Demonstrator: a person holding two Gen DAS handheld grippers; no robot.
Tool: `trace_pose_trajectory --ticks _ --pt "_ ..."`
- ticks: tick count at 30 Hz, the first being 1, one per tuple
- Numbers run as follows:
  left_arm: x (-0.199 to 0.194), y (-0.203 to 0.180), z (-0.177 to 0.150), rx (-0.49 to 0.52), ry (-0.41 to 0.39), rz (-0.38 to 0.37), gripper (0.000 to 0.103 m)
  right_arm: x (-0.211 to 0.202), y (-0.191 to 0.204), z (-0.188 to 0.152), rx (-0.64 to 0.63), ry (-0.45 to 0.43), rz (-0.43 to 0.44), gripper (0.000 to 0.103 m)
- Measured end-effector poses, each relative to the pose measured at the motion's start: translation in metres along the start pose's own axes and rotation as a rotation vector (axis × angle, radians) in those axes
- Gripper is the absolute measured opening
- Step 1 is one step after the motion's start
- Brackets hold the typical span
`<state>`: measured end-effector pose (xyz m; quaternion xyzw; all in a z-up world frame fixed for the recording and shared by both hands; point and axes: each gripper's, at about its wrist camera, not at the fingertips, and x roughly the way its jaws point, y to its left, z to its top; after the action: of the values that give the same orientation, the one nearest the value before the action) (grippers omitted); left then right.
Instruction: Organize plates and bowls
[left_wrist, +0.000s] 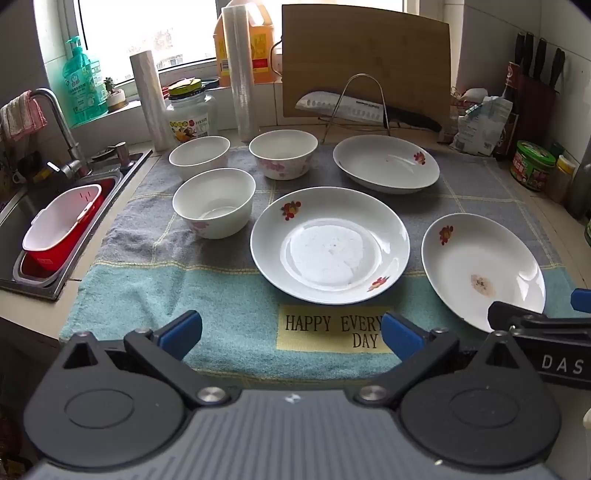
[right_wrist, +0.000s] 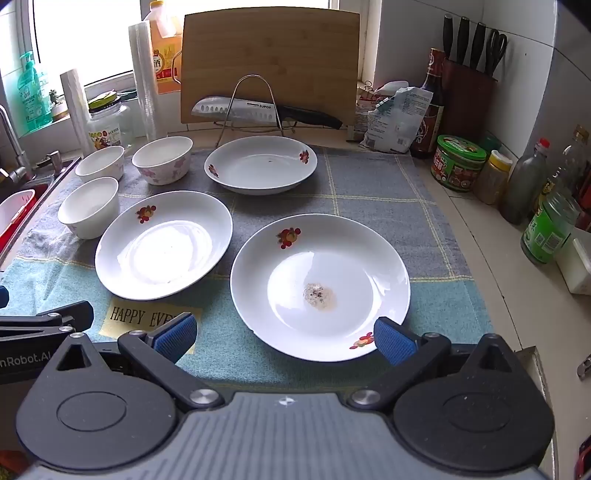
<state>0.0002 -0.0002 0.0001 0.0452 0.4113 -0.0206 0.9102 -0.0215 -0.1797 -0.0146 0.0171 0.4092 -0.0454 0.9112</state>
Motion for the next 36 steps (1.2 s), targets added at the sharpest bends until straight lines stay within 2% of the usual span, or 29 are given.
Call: trace_pose_trajectory --ticks 36 --pt "-0.0027 -0.0087 -0.0043 0.001 0.000 -0.004 0.102 -0.0036 -0.0048 -0.0017 0.012 -0.009 -0.005 0.103"
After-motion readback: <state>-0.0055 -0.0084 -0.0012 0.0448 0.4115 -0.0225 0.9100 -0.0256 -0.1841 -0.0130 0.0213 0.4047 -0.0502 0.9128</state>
